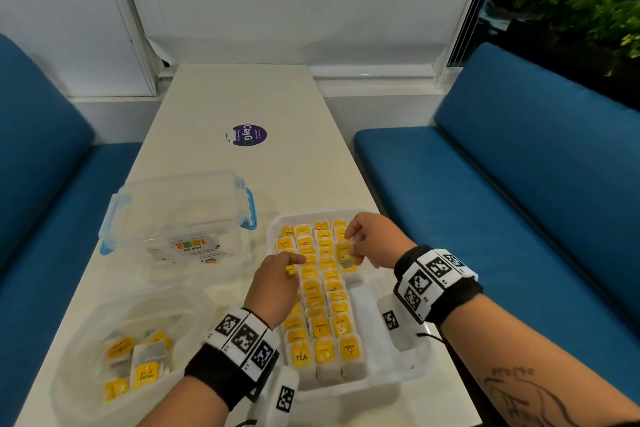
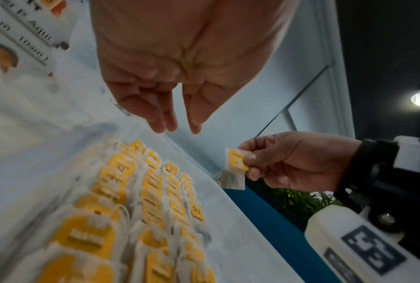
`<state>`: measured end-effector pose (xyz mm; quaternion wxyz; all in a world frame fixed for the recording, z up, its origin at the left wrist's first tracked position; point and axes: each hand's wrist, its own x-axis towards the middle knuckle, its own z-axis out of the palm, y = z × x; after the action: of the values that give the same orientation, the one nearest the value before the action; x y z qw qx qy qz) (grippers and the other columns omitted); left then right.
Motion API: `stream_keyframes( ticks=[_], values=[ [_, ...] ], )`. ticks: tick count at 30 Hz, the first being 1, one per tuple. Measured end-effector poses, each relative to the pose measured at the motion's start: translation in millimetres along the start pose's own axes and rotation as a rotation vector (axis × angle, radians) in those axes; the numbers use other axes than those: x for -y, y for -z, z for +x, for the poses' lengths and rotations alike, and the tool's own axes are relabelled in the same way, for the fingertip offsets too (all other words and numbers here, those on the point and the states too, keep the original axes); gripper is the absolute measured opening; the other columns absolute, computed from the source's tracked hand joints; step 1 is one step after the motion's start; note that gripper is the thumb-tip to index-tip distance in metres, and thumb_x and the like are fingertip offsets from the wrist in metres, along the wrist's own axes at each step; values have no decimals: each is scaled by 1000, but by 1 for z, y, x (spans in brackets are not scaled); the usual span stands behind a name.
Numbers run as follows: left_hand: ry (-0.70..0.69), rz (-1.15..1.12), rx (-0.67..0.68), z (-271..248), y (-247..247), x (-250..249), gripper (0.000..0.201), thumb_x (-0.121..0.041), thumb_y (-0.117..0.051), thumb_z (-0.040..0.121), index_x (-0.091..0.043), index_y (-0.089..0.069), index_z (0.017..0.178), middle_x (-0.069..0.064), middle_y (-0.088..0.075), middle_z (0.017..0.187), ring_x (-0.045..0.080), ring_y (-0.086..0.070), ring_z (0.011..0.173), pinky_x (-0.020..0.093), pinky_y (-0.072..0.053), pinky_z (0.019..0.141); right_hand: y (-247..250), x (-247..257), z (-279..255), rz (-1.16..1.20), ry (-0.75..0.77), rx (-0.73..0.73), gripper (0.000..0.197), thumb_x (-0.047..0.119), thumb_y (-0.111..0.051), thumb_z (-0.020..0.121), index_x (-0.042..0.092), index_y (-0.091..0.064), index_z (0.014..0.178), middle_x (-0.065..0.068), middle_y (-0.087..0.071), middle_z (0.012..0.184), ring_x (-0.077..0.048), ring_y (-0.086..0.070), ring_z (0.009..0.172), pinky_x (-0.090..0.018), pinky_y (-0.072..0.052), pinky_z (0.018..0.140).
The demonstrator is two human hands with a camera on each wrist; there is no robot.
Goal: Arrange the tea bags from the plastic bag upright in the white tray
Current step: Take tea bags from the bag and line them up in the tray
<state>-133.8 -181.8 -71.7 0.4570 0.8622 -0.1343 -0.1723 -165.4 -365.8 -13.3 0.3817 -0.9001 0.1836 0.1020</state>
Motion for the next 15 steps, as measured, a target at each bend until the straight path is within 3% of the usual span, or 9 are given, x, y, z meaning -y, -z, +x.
stream_keyframes(
  ticks=[3, 5, 7, 9, 10, 12, 15],
  values=[
    [-42, 268, 4, 2, 5, 8, 37, -7, -48, 91, -22, -53, 125, 2, -40, 141, 20, -42, 128, 33, -37, 103, 2, -2, 4, -121, -76, 49, 20, 5, -57, 90, 8, -61, 108, -1, -60, 76, -7, -53, 55, -16, -40, 48],
    [2, 405, 93, 1, 8, 11, 48, -9, -45, 92, -24, -40, 138, 2, -23, 154, 19, -30, 138, 35, -31, 110, 4, -2, 6, -230, -55, 46, 17, 8, -59, 89, 6, -66, 104, -5, -66, 96, -14, -57, 77, -20, -42, 66],
    [41, 508, 177, -1, 10, 12, 58, -7, -41, 92, -24, -27, 145, 0, -9, 158, 20, -22, 142, 35, -29, 112, 4, -2, 8, -305, -64, 77, 14, 8, -57, 89, 7, -67, 98, -4, -65, 97, -15, -53, 85, -21, -40, 71],
    [47, 571, 195, -3, 11, 14, 64, -4, -40, 91, -25, -20, 148, 0, -2, 159, 21, -22, 142, 36, -31, 111, 2, -7, 13, -344, -108, 130, 16, 3, -52, 89, 10, -66, 92, 4, -57, 74, -13, -52, 72, -17, -38, 58],
    [52, 580, 198, -4, 12, 16, 65, -5, -40, 91, -25, -18, 149, 0, -1, 159, 21, -23, 142, 35, -32, 110, 0, -10, 15, -352, -143, 169, 19, 1, -51, 88, 9, -65, 97, 5, -54, 67, -10, -50, 63, -15, -36, 50],
    [65, 563, 215, -4, 15, 20, 64, -6, -40, 93, -22, -15, 149, -1, 3, 159, 18, -25, 142, 33, -32, 110, -3, -13, 16, -385, -201, 251, 26, 1, -52, 88, 7, -62, 111, 4, -57, 67, -5, -49, 54, -14, -36, 43],
    [63, 516, 221, -4, 16, 23, 63, -6, -40, 94, -22, -14, 149, -4, 4, 159, 14, -27, 141, 26, -32, 106, -10, -18, 25, -401, -269, 297, 30, 5, -56, 88, 5, -61, 117, 0, -61, 78, -4, -54, 52, -12, -40, 35]
  ],
)
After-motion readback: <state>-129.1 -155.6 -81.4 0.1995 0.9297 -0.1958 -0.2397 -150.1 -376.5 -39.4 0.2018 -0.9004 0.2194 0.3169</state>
